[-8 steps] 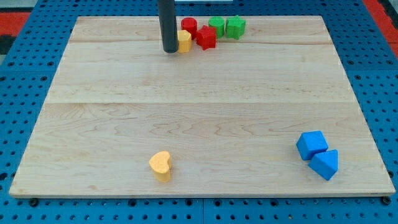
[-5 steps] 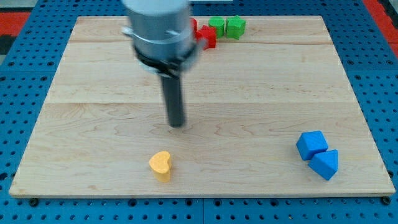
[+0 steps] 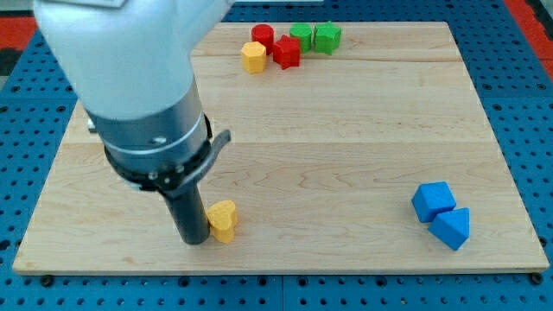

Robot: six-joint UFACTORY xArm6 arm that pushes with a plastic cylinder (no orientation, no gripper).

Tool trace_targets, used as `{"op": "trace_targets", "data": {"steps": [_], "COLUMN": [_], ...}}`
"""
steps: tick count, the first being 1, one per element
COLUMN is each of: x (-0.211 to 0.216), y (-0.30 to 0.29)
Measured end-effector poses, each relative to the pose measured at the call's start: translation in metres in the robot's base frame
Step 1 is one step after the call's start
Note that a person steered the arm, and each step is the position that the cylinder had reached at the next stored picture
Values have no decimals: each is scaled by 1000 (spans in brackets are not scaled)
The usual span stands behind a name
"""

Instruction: Push the yellow heart to the bottom of the red star

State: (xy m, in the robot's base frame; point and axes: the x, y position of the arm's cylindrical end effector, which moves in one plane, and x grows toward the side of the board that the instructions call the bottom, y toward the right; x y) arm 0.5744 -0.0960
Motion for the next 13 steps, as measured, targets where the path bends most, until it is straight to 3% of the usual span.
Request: {"op": "trace_targets", "data": {"steps": [2,3,6,8,11,12,13], "x": [10,-5,-129,-138,-276,-274,-235], "y": [70,94,139,181,145,153,251]}}
